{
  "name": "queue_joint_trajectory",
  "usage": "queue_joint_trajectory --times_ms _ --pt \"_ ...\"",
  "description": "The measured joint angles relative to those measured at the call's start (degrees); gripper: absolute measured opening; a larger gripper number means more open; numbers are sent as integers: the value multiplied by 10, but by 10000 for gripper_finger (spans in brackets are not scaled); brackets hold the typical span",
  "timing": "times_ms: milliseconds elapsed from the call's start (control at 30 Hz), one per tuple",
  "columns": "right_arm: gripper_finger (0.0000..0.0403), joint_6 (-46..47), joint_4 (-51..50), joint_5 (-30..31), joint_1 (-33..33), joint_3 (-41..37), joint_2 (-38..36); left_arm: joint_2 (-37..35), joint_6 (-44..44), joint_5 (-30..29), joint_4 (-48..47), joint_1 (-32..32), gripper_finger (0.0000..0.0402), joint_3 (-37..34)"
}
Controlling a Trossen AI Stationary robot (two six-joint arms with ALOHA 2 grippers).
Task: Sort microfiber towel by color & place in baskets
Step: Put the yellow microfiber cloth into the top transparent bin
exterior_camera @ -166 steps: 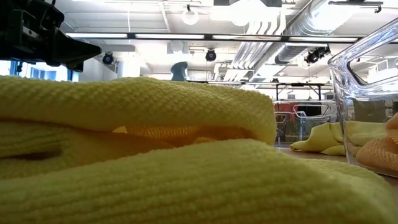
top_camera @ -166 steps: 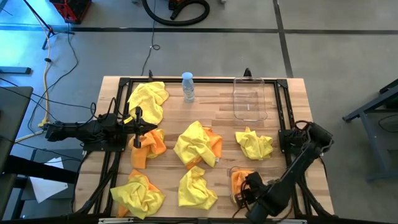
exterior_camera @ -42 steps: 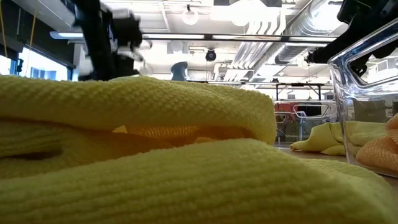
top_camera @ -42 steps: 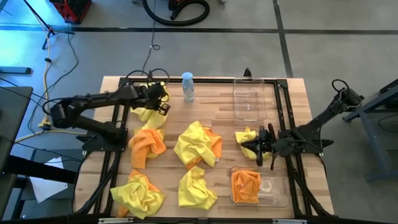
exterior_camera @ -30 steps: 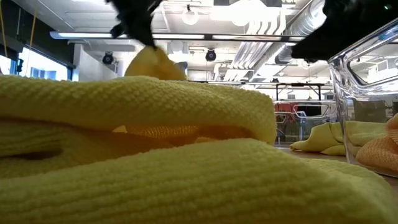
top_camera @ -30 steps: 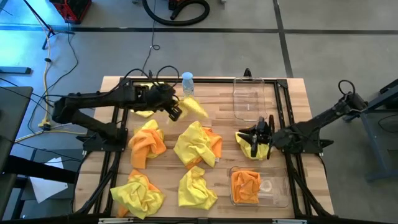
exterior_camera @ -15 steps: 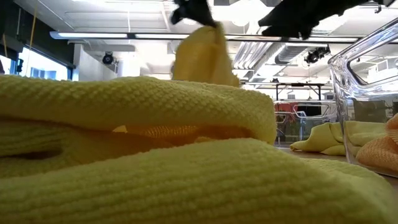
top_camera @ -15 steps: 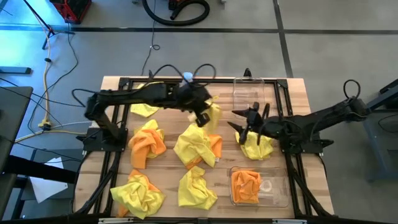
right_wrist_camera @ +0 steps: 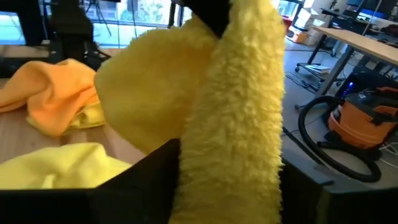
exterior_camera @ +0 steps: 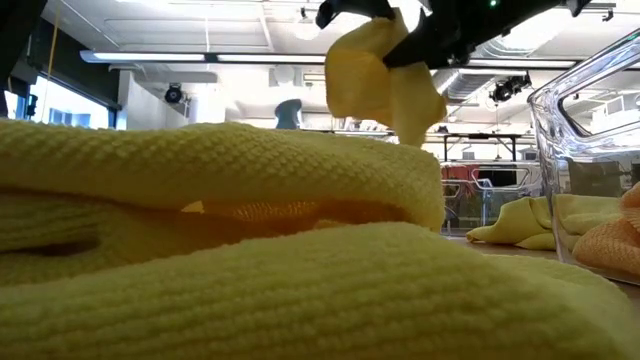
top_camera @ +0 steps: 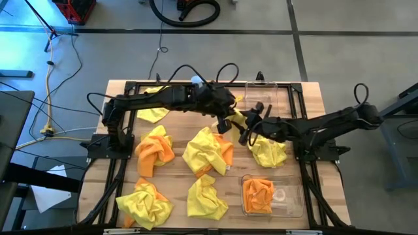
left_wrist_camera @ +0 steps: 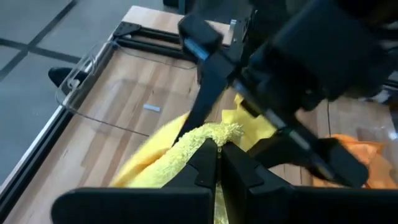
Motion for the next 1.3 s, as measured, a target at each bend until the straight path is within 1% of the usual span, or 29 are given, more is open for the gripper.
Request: queue_joint_trajectory --times_ms 100,233,267,300,433,500,633,700,800,900,1000,1067,1233,1300 --pt "141 10 18 0 -13 0 10 -3 0 23 9 4 0 0" --pt "43 11 13 0 -21 0 11 -2 1 32 6 11 0 0" --pt "23 11 11 0 -21 0 10 -2 6 32 7 13 0 0" --pt "13 11 9 -2 -21 0 8 -2 13 32 7 14 0 0" --pt "30 12 8 -8 -20 0 7 -2 42 32 9 14 3 0" --pt "28 13 8 -9 -20 0 7 -2 44 32 9 13 12 0" --pt "6 20 -1 -10 -20 0 7 -2 50 32 1 13 44 0" --pt "10 39 -8 -10 -20 0 4 -2 56 32 -5 13 65 0" --pt "14 43 -34 -5 -20 -1 -6 -5 60 23 -11 16 92 -2" --pt "6 62 -63 10 -20 -1 -25 -22 64 20 -4 17 109 -25" --pt "5 74 -90 12 -20 -1 -50 -51 65 17 13 17 114 -84" --pt "6 76 -105 14 -20 -1 -65 -83 64 17 45 17 115 -144" --pt "3 96 -139 22 -22 -1 -105 -206 43 9 171 17 115 -339" --pt "3 107 -145 39 -23 -1 -118 -264 28 9 220 17 115 -419"
